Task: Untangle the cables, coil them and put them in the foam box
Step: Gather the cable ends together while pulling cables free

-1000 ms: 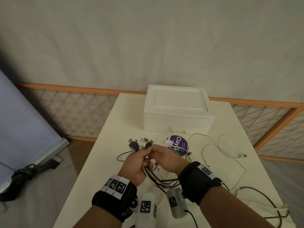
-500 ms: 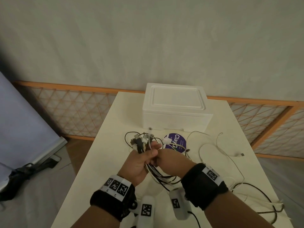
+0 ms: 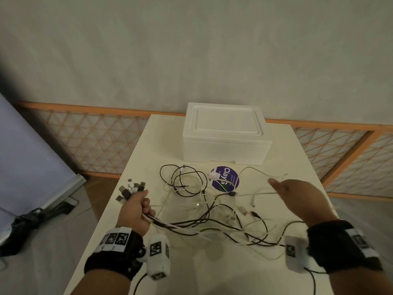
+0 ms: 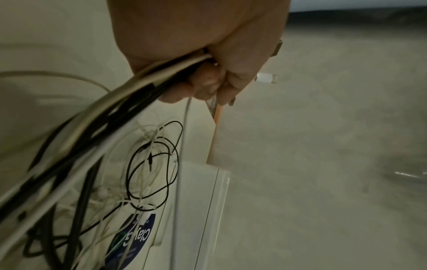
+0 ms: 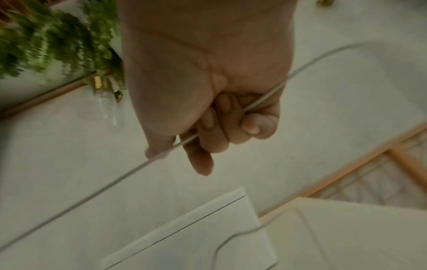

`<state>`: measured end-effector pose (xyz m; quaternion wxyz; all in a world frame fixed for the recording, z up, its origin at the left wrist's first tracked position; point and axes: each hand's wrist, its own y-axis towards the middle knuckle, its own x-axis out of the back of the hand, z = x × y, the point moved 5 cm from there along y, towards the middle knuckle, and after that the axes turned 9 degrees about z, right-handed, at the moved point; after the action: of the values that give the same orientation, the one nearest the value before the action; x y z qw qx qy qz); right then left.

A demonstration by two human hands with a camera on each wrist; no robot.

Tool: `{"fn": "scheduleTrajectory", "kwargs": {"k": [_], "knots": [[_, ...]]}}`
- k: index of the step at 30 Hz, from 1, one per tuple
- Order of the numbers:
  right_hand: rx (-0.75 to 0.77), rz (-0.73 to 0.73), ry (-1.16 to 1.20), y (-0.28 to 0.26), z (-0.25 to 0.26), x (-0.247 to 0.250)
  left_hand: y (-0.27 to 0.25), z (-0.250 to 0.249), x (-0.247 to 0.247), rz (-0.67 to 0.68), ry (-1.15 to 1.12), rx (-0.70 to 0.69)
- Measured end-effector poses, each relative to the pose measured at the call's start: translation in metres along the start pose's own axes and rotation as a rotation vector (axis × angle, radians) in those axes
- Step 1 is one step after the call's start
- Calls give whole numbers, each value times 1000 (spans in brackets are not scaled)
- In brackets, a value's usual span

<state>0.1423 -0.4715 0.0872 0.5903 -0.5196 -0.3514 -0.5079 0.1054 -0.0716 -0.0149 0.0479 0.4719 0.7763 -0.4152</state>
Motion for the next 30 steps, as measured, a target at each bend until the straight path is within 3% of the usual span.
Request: {"fn": "scheduleTrajectory", "kwargs": {"k": [3,4,6,7,9,11,13,15,18,22,26,28,30], "knots": [[-115,-34,-155,3,-28,2,-7,9,-7,-4,87,-1],[-94,-61,-200,3,-24,-2,-12,13,-16,36,69,-8],[112,-157,-99,-6,10,-9,-25,18,-44,178,-26,-17],[256,-129,17,-15,38,-14,-34,21,-60,251,-55,-12],[473,108,189,-41,103,-32,-55,26,-93,378,-35,-1],[573,298,135,-58,151,-61,-76,27,-124,504,-1,-10],[554,288,47,-52,162,-81,-89,18,-138,572,0,-44],[493,174,-77,-37,143,-81,-91,2,-131,594,-61,-79],[416,61,-197,-21,92,-61,-80,-16,-92,547,-246,-86],[257,57,-277,-17,31,-47,-55,-7,-33,330,-297,-48],[217,415,-279,-20,9,-98,-33,40,6,124,-231,102],[205,630,-161,-25,9,-124,-29,61,16,95,-193,193],[230,700,3,-23,17,-136,-30,74,20,102,-139,271]]}}
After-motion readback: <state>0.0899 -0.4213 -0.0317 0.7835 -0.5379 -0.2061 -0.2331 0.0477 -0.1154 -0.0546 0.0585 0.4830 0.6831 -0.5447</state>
